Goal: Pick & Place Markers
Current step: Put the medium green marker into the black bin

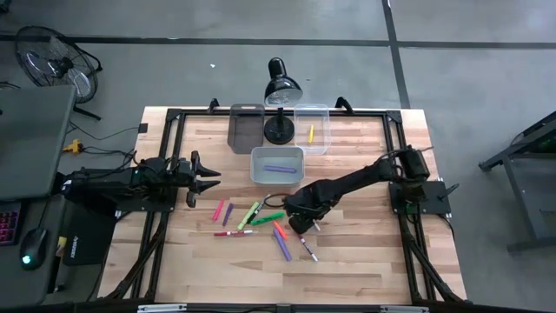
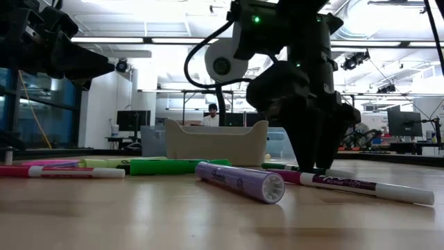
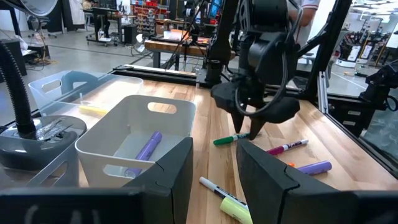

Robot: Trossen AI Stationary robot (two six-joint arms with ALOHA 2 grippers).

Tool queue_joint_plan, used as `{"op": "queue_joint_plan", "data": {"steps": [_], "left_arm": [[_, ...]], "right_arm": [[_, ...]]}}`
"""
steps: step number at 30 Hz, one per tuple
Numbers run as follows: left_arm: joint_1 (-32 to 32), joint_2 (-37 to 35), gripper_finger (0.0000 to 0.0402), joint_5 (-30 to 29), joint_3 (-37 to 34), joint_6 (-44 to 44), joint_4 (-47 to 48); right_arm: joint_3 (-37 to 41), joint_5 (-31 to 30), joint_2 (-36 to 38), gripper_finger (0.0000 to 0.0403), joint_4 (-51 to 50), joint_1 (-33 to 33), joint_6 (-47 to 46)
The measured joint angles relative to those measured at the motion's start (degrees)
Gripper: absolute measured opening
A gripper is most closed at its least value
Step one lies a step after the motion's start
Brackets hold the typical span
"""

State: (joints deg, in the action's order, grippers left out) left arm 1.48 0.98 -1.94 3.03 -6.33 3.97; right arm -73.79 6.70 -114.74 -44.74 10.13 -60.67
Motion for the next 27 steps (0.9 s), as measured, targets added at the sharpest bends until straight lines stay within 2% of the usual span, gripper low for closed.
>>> {"op": "queue_joint_plan", "data": {"steps": [3,19,27], "left_arm": [[0.0,0.0,0.0122,0.0,0.0,0.0,0.0],[0.0,0.0,0.0122,0.0,0.0,0.0,0.0],[0.0,0.0,0.0122,0.0,0.0,0.0,0.0]], "right_arm": [[-0.1,-0.1,-1.2,0.017,-0.2,0.0,-2.3],[0.2,-1.2,-1.8,0.0103,-0.8,0.1,-1.6],[0.3,-1.7,-1.8,0.0081,-1.3,0.2,3.6]]}}
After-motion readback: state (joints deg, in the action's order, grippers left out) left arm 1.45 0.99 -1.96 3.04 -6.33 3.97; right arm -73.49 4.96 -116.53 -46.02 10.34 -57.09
